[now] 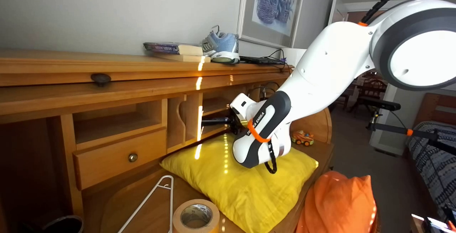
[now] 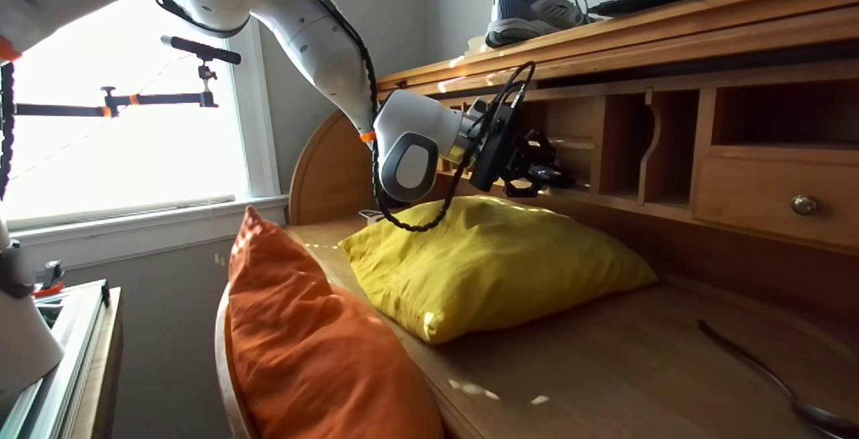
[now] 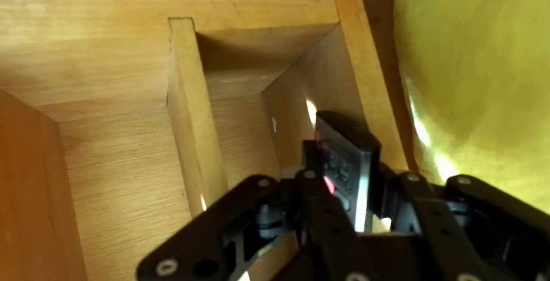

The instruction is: Take the remote controller off of the yellow pillow and put it into the shelf

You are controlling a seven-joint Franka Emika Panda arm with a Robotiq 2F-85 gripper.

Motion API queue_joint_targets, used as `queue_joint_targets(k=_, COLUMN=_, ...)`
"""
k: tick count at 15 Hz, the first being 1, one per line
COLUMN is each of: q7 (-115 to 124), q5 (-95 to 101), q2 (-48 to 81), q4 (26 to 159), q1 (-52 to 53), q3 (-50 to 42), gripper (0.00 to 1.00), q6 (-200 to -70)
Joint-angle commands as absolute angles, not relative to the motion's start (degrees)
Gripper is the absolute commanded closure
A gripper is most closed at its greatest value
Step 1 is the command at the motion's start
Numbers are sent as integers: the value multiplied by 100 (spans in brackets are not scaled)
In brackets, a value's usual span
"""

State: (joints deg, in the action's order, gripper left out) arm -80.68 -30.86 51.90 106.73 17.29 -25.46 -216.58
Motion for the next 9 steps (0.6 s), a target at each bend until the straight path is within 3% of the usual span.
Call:
queue_joint_targets(k=1, q7=-8040, q5=-2985, q2=5371, q4=10539, q1=1668, q3=-2489, gripper=47, q6=-21660)
queue_joint_targets(k=9, q7=-7647, q5=-3023, q2=5129, q4=10930, q1=1622, q3=-2194, gripper=46, q6=-22052)
